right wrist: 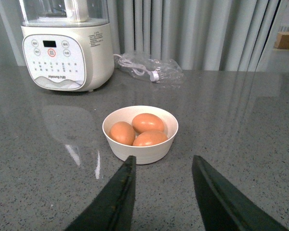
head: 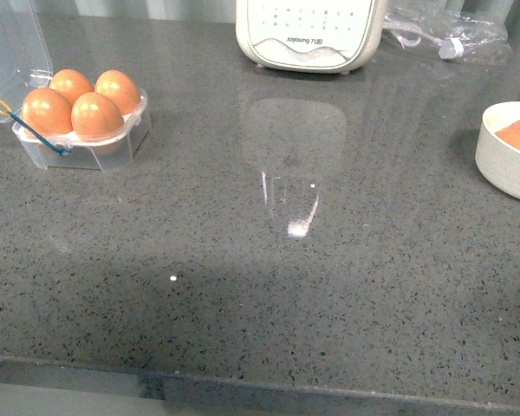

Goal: Put egg into box

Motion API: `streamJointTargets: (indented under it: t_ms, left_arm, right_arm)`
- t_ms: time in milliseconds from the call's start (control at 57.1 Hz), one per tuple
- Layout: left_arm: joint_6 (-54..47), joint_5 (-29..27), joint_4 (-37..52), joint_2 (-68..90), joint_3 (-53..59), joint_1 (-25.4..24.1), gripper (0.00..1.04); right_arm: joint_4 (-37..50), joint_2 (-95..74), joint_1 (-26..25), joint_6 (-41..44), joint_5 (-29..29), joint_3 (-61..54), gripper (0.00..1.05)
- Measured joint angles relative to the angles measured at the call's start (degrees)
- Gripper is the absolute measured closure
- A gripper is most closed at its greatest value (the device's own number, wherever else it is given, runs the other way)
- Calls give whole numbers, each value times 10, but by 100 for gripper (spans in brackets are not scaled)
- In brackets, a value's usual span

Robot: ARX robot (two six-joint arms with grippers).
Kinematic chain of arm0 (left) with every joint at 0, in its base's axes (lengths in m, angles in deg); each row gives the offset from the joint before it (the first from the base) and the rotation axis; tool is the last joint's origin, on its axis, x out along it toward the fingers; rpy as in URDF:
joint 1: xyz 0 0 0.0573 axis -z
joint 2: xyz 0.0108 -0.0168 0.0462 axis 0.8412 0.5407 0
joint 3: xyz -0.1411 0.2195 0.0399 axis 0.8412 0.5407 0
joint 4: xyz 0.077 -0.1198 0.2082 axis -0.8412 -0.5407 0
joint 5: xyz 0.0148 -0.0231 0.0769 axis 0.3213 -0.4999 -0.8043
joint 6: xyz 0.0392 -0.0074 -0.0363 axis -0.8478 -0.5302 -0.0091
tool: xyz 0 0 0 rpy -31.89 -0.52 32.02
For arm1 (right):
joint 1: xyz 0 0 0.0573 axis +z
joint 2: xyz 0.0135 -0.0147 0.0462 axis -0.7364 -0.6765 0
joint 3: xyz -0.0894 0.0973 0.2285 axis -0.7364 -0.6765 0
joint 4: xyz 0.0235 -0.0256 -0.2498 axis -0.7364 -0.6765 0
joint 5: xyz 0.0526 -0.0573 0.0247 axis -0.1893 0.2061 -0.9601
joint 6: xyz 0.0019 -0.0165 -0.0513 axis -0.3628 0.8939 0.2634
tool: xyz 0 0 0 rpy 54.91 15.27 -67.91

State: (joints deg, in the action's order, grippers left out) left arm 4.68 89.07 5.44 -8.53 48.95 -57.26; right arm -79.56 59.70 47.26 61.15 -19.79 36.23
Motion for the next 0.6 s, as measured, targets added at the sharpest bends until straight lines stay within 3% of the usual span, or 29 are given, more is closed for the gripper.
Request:
streamJointTargets:
  t_ms: [368, 595]
  left_arm:
    - [0, 0, 0, 0, 0, 0, 7]
    - [0, 0, 0, 0, 0, 0, 7]
  right_arm:
    - [0, 0, 0, 0, 0, 0, 6]
    - [0, 0, 0, 0, 0, 0, 7]
